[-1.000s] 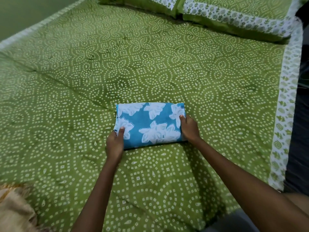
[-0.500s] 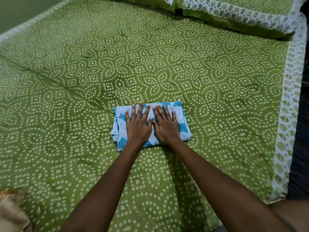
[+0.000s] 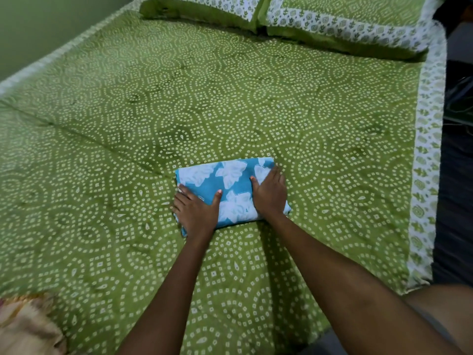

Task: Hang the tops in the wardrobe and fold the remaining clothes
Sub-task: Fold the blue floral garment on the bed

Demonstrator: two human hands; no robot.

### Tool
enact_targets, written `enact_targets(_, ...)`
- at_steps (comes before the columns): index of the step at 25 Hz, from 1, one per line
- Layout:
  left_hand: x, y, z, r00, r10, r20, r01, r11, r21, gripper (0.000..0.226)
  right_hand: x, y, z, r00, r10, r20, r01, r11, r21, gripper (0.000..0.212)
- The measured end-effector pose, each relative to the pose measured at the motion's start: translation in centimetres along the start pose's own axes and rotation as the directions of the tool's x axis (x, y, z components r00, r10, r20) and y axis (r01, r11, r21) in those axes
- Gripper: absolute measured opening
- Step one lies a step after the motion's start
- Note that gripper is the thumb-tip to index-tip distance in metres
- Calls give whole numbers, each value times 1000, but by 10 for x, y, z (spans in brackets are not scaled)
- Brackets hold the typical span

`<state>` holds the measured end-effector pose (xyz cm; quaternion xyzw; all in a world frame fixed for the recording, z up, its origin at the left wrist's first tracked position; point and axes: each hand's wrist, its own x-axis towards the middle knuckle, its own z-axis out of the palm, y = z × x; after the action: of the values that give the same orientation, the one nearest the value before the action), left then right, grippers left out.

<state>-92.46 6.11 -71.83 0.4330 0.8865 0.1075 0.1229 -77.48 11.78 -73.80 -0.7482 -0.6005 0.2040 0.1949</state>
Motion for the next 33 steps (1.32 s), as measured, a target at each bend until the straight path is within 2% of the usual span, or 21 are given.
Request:
enact_targets(2,5,-8,-4,997,-57,61,64,991,-114,107,-3,6,-9,998,59,23,-60,997,41,71)
enact_targets(3,15,-12,-9,989,-73,132,105,962,-254,98,0,8,-15,990,112,87,-123,983,135,67)
enact_targets(4,25,-14,-18,967,-92,236,195,864,-463,82,5,11,-25,967,163,195,-216,933,288,63)
enact_targets(5,29,-13,-28,914,-88,395,339,699,-629,64,9,16,-38,917,199,347,-352,812,464,57)
enact_targets(6,25,-12,-36,825,-32,565,485,553,-678,49,11,22,-54,828,195,525,-506,662,552,50)
enact_targets(7,16,-8,-43,737,53,674,576,472,-667,38,10,31,-68,730,150,667,-615,570,545,43)
enact_targets(8,1,0,-47,668,133,732,618,448,-646,30,7,42,-81,660,106,744,-665,545,511,33)
enact_targets(9,-10,8,-41,642,182,744,626,435,-647,29,4,55,-94,640,74,765,-676,528,514,25)
enact_targets(10,-21,18,-36,643,216,735,622,414,-665,31,3,68,-106,653,53,756,-670,506,543,19)
enact_targets(12,-37,48,-23,695,238,678,584,362,-726,38,3,96,-133,720,36,693,-627,461,628,17)
enact_targets(14,-54,91,-15,747,250,617,506,388,-770,37,9,129,-166,775,52,630,-586,434,685,22)
enact_targets(16,-76,139,-7,752,306,583,442,423,-791,33,17,166,-202,819,94,566,-548,421,723,27)
enact_targets(19,-107,208,8,731,411,545,381,416,-825,20,30,223,-250,852,150,502,-519,370,771,29)
enact_targets(23,-145,315,46,647,515,563,352,453,-819,15,58,315,-312,869,197,453,-494,308,813,23)
enact_targets(27,-190,417,65,486,639,596,392,450,-802,21,81,388,-391,893,241,381,-445,337,830,19)
enact_targets(30,-241,491,48,427,670,607,372,482,-793,31,70,421,-470,900,302,316,-406,309,860,13)
enact_targets(32,-279,532,17,400,680,615,352,506,-788,36,54,434,-527,892,345,292,-391,265,881,14)
enact_targets(33,-297,551,-4,366,688,627,356,519,-777,35,46,435,-558,887,364,283,-385,248,889,15)
